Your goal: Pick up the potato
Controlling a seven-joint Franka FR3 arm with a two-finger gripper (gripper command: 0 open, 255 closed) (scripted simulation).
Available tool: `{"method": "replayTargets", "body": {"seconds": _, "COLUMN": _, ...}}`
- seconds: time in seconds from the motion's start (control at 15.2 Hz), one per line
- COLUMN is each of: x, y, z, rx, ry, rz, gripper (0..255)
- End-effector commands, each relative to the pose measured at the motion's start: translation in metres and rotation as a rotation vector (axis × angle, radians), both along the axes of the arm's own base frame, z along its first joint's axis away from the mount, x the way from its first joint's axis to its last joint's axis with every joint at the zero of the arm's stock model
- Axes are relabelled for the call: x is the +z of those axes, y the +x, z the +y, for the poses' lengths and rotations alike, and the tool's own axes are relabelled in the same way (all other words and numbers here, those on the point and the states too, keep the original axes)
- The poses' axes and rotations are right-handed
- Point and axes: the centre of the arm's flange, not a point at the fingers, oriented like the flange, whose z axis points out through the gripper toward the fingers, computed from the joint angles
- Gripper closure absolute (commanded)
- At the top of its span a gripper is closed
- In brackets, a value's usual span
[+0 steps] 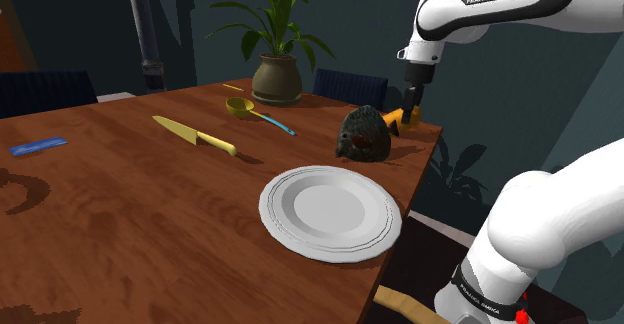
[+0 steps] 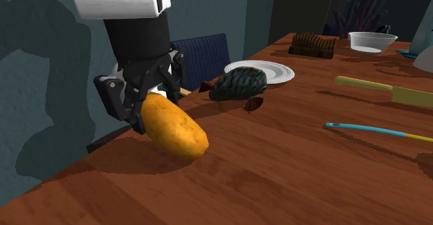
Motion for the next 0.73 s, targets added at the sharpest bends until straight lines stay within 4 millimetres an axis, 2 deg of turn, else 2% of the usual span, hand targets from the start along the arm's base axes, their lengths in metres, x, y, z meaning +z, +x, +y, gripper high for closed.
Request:
{"method": "replayTargets", "body": {"seconds": 0.0, "x": 0.011, "y": 0.000, "z": 0.000, "rx": 0.000, "ry": 0.000, "rz": 0.000, "gripper": 255}}
{"method": "replayTargets", "body": {"seconds": 0.53, "x": 0.053, "y": 0.000, "z": 0.000, "rx": 0.000, "ry": 0.000, "rz": 0.000, "gripper": 255}}
{"method": "replayTargets", "body": {"seconds": 0.66, "x": 0.054, "y": 0.000, "z": 0.000, "rx": 0.000, "ry": 0.000, "rz": 0.000, "gripper": 255}}
